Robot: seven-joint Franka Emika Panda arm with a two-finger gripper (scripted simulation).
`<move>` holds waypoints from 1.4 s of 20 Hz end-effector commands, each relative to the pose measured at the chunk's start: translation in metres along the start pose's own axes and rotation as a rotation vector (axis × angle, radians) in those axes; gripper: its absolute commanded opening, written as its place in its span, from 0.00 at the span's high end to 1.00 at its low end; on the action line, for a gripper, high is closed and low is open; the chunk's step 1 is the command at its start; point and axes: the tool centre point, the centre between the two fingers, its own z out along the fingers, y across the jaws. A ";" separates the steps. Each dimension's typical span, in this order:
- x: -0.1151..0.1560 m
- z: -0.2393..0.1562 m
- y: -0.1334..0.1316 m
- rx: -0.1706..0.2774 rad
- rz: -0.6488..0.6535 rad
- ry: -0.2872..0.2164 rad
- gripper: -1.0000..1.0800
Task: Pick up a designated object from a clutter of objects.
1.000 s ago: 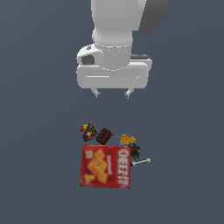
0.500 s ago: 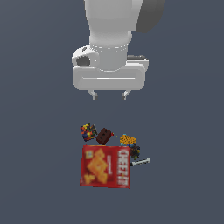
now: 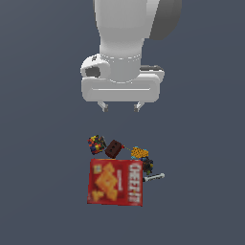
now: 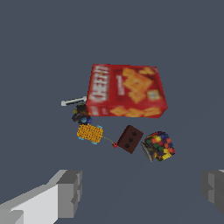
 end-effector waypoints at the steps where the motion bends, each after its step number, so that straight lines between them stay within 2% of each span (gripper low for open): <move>1: 0.004 0.008 -0.004 0.000 0.012 -0.004 0.04; 9: 0.024 0.057 -0.027 -0.001 0.086 -0.020 0.04; 17: 0.044 0.139 -0.065 -0.004 0.202 -0.046 0.04; 23: 0.049 0.195 -0.090 -0.005 0.277 -0.064 0.04; 28: 0.049 0.226 -0.104 -0.006 0.319 -0.073 0.04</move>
